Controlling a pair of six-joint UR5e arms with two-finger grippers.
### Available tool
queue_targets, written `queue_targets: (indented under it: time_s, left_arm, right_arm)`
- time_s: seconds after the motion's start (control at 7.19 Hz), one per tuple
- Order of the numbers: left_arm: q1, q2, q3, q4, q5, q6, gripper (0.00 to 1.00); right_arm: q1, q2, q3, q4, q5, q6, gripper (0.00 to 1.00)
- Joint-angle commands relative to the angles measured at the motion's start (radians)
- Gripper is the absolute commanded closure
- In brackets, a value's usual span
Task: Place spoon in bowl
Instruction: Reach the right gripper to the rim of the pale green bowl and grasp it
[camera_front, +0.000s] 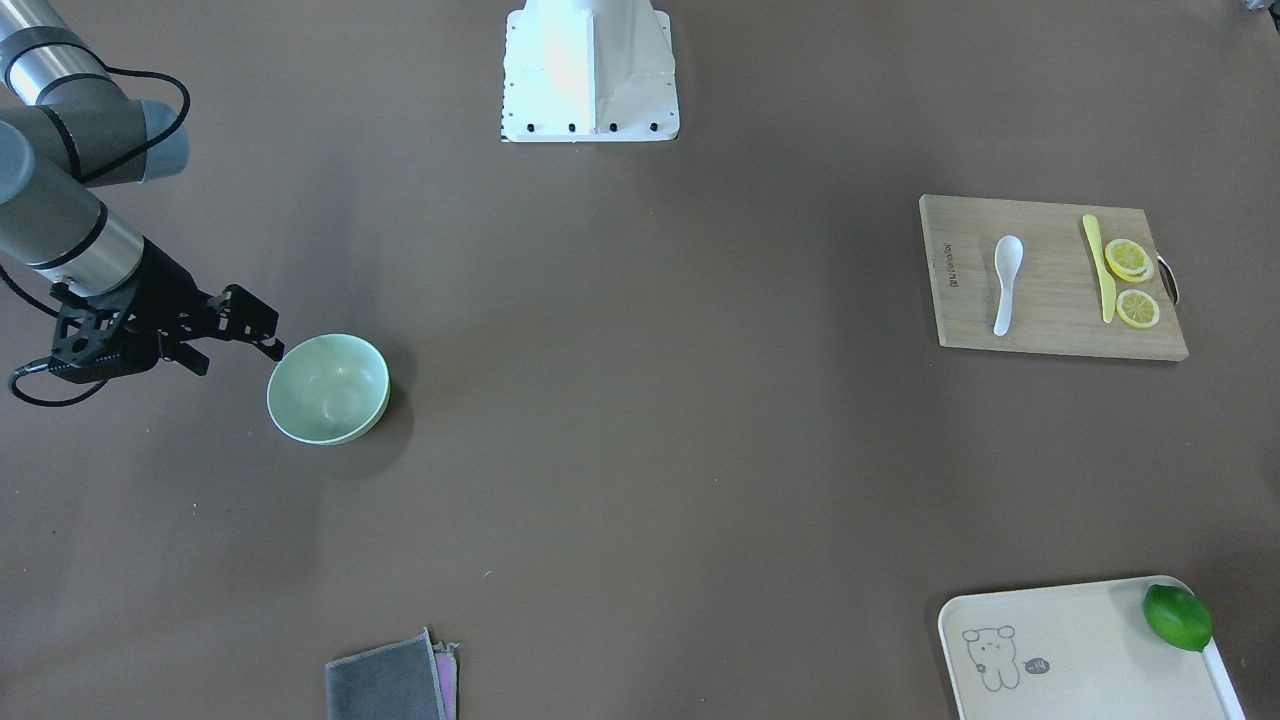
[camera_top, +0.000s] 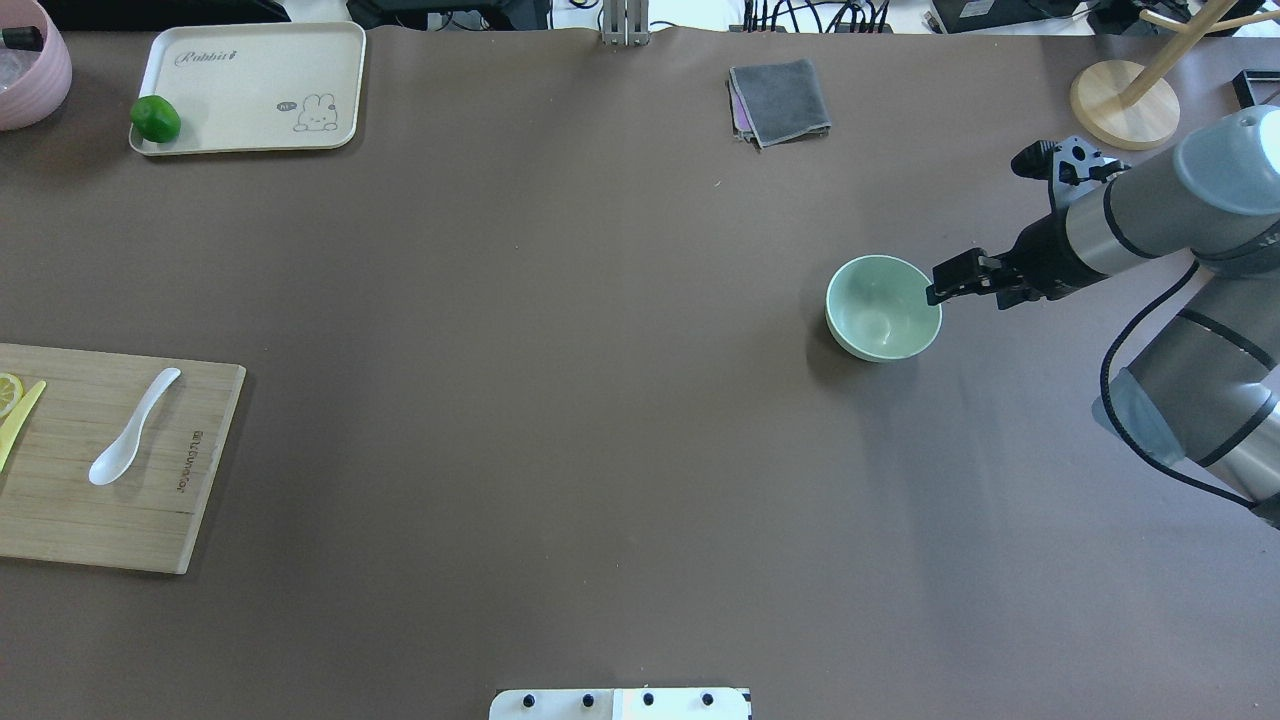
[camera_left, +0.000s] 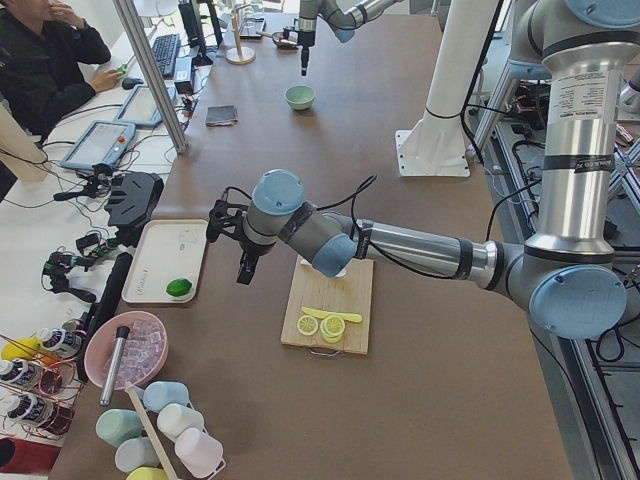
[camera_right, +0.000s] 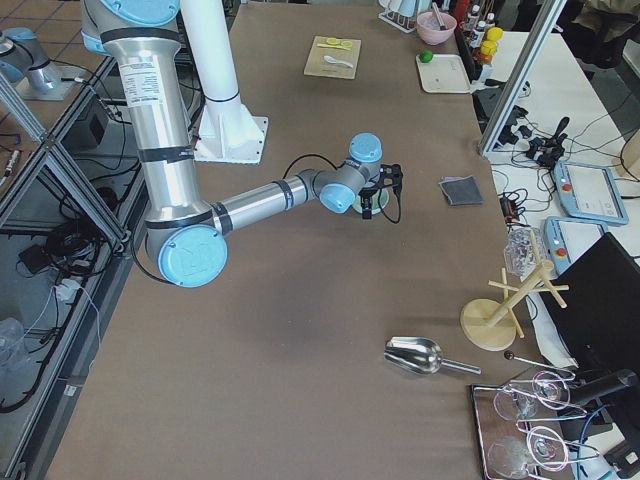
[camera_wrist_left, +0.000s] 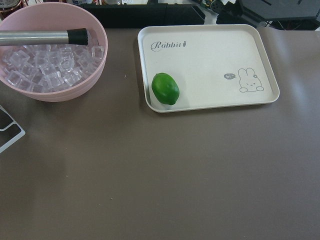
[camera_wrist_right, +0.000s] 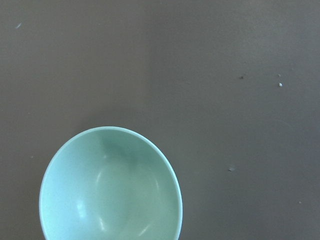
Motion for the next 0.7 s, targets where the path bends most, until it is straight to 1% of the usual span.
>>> queue_targets:
  time_s: [0.0,0.42,0.56]
  left_arm:
    - [0.000,-0.010,0.002,0.001,0.000,0.000,0.02]
    - [0.000,-0.011,-0.001,-0.001,0.000,0.002,0.02]
    - [0.000,-0.011,0.000,-0.001,0.000,0.002,0.02]
  right_arm:
    - [-0.029,0.022,-0.048,0.000,-0.024,0.006,0.00]
    - [-0.074,0.051,-0.080,0.000,-0.032,0.006,0.01]
    - [-0.075,0.051,-0.080,0.000,-0.032,0.007,0.30]
